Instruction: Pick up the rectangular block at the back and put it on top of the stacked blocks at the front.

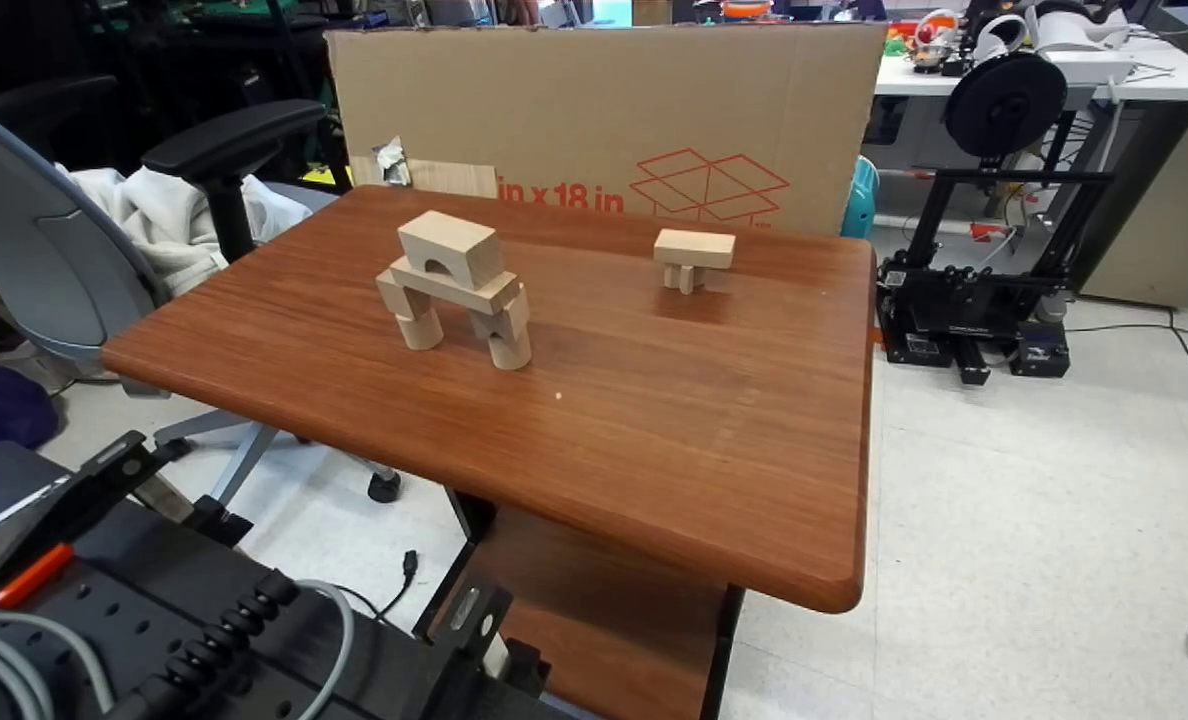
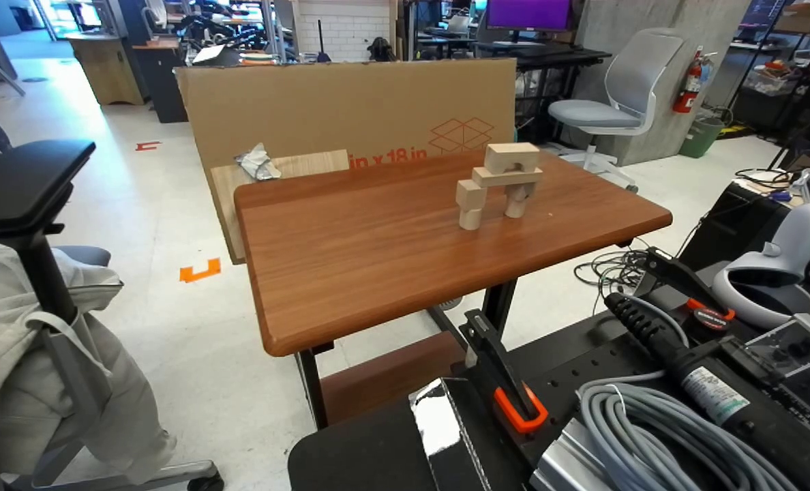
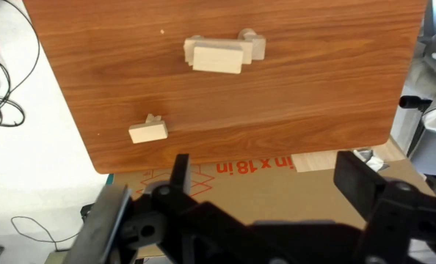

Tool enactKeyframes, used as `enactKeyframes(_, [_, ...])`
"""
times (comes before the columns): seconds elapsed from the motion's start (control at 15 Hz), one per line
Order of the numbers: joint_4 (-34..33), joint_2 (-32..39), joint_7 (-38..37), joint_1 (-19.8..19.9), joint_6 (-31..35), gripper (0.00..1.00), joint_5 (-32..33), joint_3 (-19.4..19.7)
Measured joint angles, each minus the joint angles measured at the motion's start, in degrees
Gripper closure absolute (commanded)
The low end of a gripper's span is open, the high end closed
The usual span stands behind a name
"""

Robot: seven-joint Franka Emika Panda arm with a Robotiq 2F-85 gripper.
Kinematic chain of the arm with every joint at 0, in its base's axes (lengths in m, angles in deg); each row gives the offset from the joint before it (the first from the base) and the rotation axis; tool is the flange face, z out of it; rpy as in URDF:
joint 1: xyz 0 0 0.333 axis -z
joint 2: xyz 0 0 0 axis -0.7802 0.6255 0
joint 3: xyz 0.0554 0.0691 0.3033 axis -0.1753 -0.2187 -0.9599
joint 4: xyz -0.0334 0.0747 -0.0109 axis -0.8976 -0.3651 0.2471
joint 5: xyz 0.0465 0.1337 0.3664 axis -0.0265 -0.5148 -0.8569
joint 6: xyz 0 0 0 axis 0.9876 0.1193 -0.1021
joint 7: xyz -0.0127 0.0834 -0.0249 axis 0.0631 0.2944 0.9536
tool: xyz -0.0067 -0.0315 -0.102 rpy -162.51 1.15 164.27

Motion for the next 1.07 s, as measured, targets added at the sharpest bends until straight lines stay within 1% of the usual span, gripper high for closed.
enactKeyframes(0.2, [-3.7, 5.4, 6.0, 1.3, 2.8, 0.0, -0.7, 3.6])
enactKeyframes(0.4, [-5.8, 10.2, 9.9, 2.3, 5.9, 0.0, -1.0, 5.3])
enactKeyframes(0.87, [-8.8, 22.5, 11.9, 3.6, 14.9, 0.0, -1.1, 5.6])
enactKeyframes(1.07, [-11.2, 27.8, 12.9, 4.6, 16.5, 0.0, -1.6, 5.4])
